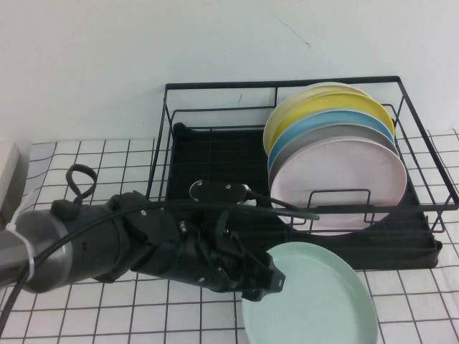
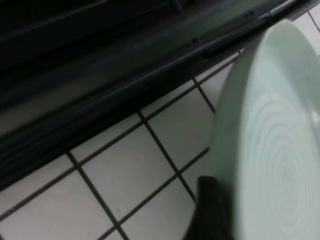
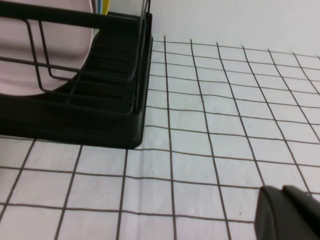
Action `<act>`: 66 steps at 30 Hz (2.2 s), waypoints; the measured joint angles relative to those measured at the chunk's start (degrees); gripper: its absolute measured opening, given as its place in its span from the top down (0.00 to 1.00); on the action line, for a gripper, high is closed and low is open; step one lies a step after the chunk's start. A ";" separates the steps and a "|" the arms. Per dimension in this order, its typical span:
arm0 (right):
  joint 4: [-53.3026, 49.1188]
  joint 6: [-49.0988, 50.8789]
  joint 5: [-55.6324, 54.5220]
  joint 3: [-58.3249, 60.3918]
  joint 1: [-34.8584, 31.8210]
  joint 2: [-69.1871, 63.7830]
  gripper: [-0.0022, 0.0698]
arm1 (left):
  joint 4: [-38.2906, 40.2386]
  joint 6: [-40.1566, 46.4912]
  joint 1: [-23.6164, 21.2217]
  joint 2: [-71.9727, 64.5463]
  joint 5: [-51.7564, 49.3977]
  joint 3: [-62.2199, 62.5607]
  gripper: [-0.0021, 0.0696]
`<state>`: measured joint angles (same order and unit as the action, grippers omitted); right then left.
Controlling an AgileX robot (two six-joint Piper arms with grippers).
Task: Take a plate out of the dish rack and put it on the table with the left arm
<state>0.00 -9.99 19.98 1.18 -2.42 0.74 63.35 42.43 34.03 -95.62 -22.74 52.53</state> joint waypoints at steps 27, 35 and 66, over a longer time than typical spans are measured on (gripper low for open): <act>0.00 0.00 0.00 0.00 0.00 0.00 0.97 | -29.21 -9.03 0.00 35.23 1.62 0.00 0.97; 0.00 0.00 0.00 0.00 0.00 0.00 0.97 | -65.54 -29.76 0.00 51.76 -2.17 -0.09 0.97; 0.00 0.00 0.00 0.00 0.00 0.00 0.97 | -67.02 -34.44 -15.98 83.08 11.86 -29.32 0.97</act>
<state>0.00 -9.99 19.98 1.18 -2.42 0.74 -3.67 7.99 18.05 -12.54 -10.88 23.22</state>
